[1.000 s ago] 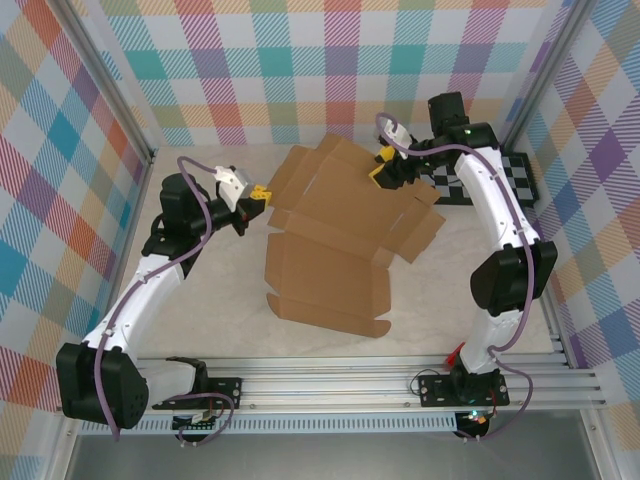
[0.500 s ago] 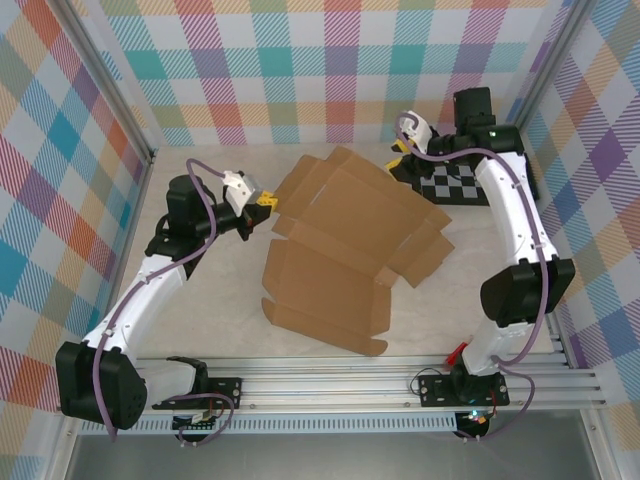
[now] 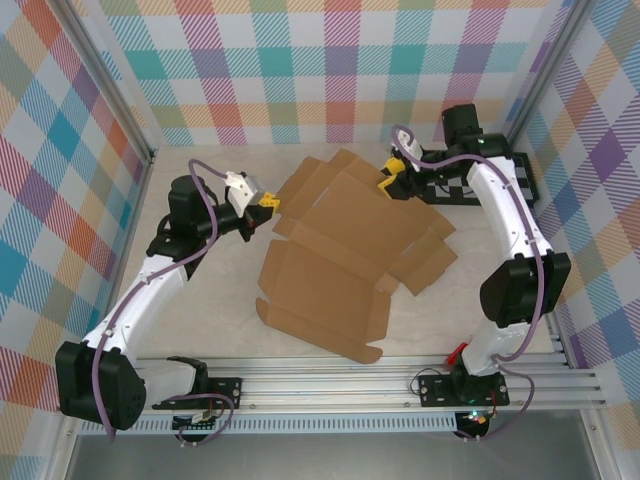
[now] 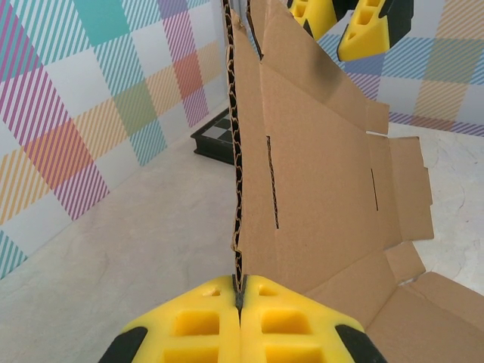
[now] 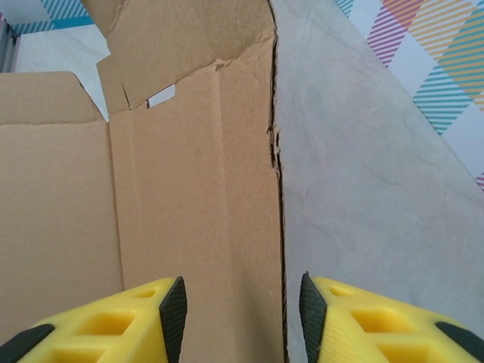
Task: Fold the paper box
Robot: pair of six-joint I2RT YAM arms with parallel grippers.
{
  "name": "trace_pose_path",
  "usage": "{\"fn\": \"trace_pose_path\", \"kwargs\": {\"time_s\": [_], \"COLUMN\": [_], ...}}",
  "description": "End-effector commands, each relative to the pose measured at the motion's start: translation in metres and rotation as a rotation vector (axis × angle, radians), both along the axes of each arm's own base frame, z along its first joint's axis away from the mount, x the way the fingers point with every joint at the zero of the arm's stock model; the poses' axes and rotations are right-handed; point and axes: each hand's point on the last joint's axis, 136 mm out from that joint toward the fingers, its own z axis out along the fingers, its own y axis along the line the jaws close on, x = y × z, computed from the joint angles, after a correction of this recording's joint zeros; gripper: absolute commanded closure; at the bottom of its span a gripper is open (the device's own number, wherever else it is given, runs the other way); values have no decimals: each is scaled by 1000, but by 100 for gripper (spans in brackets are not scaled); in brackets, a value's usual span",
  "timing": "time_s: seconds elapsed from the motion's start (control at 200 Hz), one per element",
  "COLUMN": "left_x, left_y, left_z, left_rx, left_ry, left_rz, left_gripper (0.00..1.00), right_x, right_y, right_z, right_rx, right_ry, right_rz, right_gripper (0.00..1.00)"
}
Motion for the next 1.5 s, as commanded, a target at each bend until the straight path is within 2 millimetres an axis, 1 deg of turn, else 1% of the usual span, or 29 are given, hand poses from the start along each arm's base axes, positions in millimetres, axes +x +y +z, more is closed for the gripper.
{"fn": "trace_pose_path", "kwargs": {"time_s": [0.0, 0.085, 0.19, 0.275, 0.31, 0.325, 0.345, 0.42, 0.45, 0.47, 0.51, 0.535, 0.555, 0.575, 0.615, 0.705, 0.755, 0.825, 0.9, 0.97, 1.005, 1.095, 1.17, 1.235, 1.265, 1.3, 1.395, 1.45, 1.495], "left_x": [-8, -8, -6, -5, -3, -2, 0, 11, 17, 20, 24, 26, 28, 30, 34, 43, 44, 35, 24, 19, 16, 12, 17, 24, 27, 29, 36, 37, 41], "left_y": [-5, -4, -4, -6, -7, -7, -7, -3, 1, 3, 5, 6, 7, 8, 11, 24, 34, 38, 35, 33, 32, 34, 47, 56, 54, 48, 25, 13, 11], "left_z": [20, 20, 20, 19, 17, 17, 15, 11, 10, 8, 5, 4, 2, 2, 0, 0, 5, 17, 20, 14, 15, 26, 37, 38, 38, 38, 40, 42, 40], "left_rx": [-4, -3, -3, -9, -10, -10, -9, -12, -18, -18, -17, -20, -22, -25, -27, -52, -80, -135, -176, -188, -198, -245, -287, -312, -321, -327, -338, -314, -288], "left_ry": [-79, -80, -81, -71, -65, -60, -53, -34, -24, -15, -2, 3, 9, 11, 13, 2, -21, -51, -41, -15, -12, -11, 13, 76, 112, 156, 255, 252, 225], "left_rz": [-33, -28, -21, -17, -10, -5, 5, 67, 105, 124, 146, 158, 170, 179, 207, 315, 376, 394, 366, 355, 355, 370, 458, 537, 539, 517, 421, 378, 386], "left_gripper": [100, 100, 100, 100, 100, 100, 100, 100, 95, 87, 69, 53, 45, 40, 37, 36, 36, 36, 36, 36, 36, 36, 36, 38, 39, 39, 44, 46, 46], "right_x": [-10, -11, -14, -15, -15, -15, -15, -15, -16, -16, -17, -17, -16, -16, -14, -8, -6, -8, -6, -3, 0, 12, 22, 25, 25, 23, 19, 25, 34], "right_y": [10, 10, 12, 11, 10, 10, 9, 6, 4, 5, 3, 3, 2, 2, 1, -1, 0, 5, 10, 14, 16, 22, 26, 31, 34, 40, 51, 52, 52], "right_z": [-11, -15, -13, -12, -12, -11, -10, -4, 1, 4, 9, 12, 14, 16, 19, 24, 30, 39, 46, 45, 43, 37, 30, 27, 26, 22, 6, -7, -12], "right_rx": [33, 33, 37, 13, 1, -4, -11, -37, -44, -48, -65, -81, -99, -121, -172, -294, -324, -325, -329, -371, -404, -498, -563, -596, -602, -600, -586, -613, -635], "right_ry": [49, 63, 65, 45, 36, 32, 26, -1, -14, -26, -49, -65, -83, -102, -141, -225, -256, -267, -273, -296, -316, -387, -432, -461, -471, -474, -451, -436, -454], "right_rz": [70, 74, 84, 87, 83, 82, 80, 65, 55, 53, 40, 31, 22, 14, -4, -50, -71, -90, -121, -142, -156, -198, -230, -244, -244, -225, -175, -184, -222], "right_gripper": [57, 63, 72, 84, 91, 96, 100, 100, 100, 100, 100, 100, 100, 100, 100, 100, 100, 100, 100, 100, 100, 100, 100, 100, 100, 100, 100, 100, 100]}}
